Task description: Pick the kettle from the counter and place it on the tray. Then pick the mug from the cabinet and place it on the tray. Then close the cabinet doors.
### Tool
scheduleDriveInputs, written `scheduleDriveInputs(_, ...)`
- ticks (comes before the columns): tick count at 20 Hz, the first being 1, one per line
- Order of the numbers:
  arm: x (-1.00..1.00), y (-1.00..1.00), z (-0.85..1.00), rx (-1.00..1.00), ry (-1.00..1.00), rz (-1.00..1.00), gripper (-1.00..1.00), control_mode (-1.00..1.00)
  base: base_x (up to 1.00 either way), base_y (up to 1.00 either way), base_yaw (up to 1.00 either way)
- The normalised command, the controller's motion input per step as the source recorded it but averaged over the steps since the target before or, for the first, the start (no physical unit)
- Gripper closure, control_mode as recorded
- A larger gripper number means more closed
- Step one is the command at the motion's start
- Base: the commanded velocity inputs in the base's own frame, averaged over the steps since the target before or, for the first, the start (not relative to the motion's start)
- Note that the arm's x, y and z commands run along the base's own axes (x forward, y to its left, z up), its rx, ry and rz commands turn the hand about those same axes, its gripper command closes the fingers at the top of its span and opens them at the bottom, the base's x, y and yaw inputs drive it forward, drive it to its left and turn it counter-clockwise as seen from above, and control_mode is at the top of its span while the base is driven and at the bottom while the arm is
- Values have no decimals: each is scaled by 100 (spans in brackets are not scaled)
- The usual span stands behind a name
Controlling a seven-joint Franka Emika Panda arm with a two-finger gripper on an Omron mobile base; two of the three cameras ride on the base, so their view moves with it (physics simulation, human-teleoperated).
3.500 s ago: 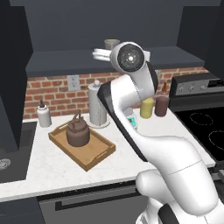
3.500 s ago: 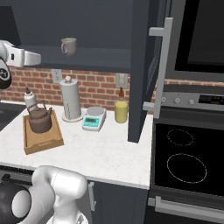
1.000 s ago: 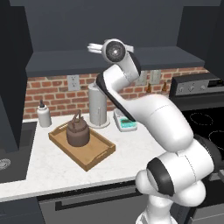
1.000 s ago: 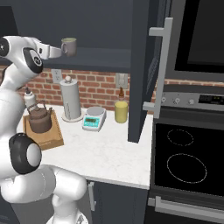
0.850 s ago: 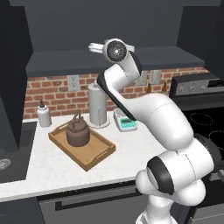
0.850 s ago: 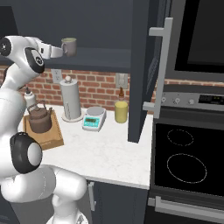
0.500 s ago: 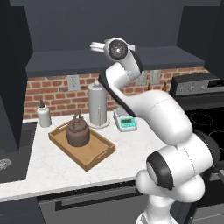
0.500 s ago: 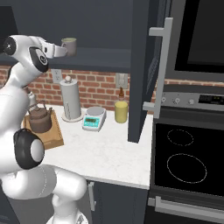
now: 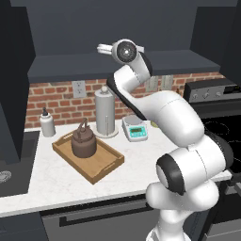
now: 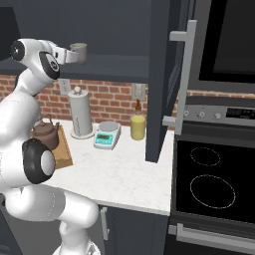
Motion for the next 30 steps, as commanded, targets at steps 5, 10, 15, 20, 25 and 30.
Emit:
scheduleDriveInputs(5, 19, -4, 0, 0, 0, 0, -100, -100, 0, 0, 0)
scheduleDriveInputs(10, 13, -12, 0, 0, 0, 0, -100, -100, 0, 0, 0)
scheduleDriveInputs(15, 11, -3, 0, 0, 0, 0, -100, -100, 0, 0, 0)
scheduleDriveInputs(20, 13, 0, 0, 0, 0, 0, -100, -100, 0, 0, 0)
scheduleDriveInputs(25, 12, 0, -4, 0, 0, 0, -100, -100, 0, 0, 0)
scheduleDriveInputs(30, 11, 0, -7, 0, 0, 0, -100, -100, 0, 0, 0)
